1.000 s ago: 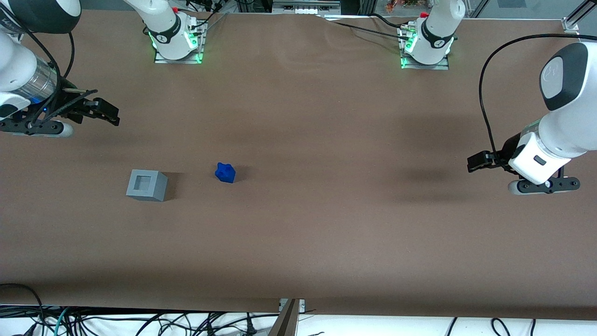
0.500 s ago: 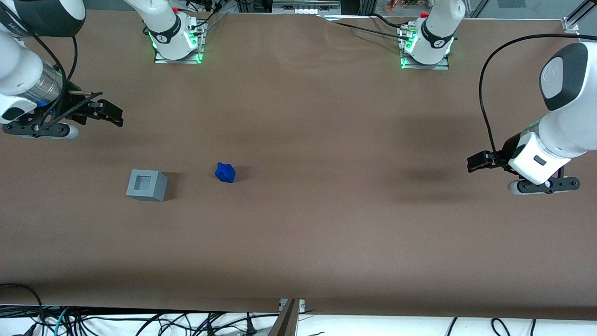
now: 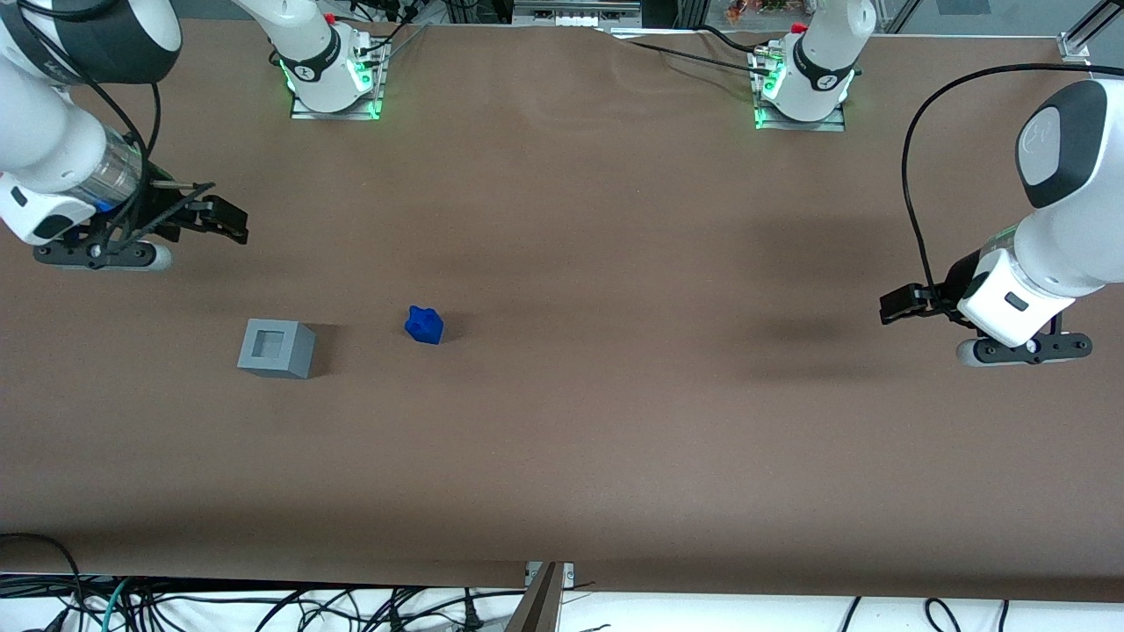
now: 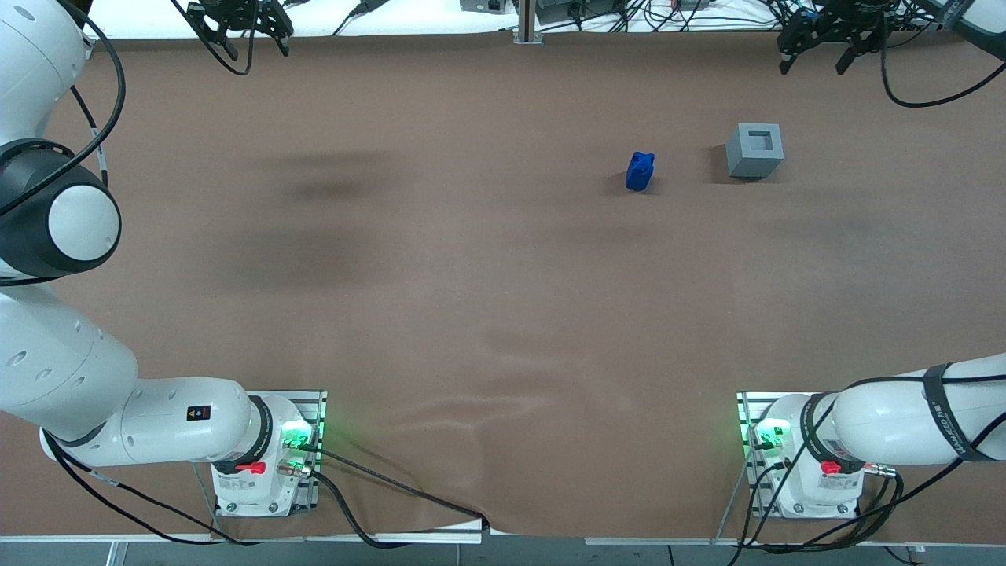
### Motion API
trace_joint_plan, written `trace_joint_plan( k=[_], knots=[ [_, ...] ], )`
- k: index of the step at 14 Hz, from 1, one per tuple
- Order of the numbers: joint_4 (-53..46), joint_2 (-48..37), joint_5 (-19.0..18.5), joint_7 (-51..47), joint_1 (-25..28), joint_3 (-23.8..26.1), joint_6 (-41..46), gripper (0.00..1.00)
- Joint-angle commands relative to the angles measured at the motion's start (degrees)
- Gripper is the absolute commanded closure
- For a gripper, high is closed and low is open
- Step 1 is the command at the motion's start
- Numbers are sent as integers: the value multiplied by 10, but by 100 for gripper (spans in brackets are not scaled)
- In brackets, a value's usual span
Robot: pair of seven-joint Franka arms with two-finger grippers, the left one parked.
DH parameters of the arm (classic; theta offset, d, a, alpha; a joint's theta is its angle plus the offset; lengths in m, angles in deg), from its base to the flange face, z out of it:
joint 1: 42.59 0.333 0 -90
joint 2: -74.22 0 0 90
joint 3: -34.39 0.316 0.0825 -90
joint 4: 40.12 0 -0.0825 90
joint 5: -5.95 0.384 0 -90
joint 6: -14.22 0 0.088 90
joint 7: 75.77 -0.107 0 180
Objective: Insert blue part into gray base with right arm
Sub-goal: 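Move the open right gripper over the blue block and lower it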
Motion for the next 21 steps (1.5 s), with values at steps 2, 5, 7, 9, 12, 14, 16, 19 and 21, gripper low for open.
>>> trace_joint_plan(
  k=[2,5,7,9,12,14,16,19,21],
  knots=[
    [29,53,8,-101,30,22,-128,1],
    [70,108,9,-205,69,32,-266,1],
    [97,128,10,-221,83,34,-318,1],
    [107,147,19,-232,85,46,-342,1],
    [124,177,52,-255,86,61,-420,1],
    [129,191,51,-264,88,64,-438,1],
    [135,200,51,-264,94,67,-448,1],
    [149,216,51,-263,100,67,-459,1],
    [160,223,51,-263,101,67,-460,1]
  ],
)
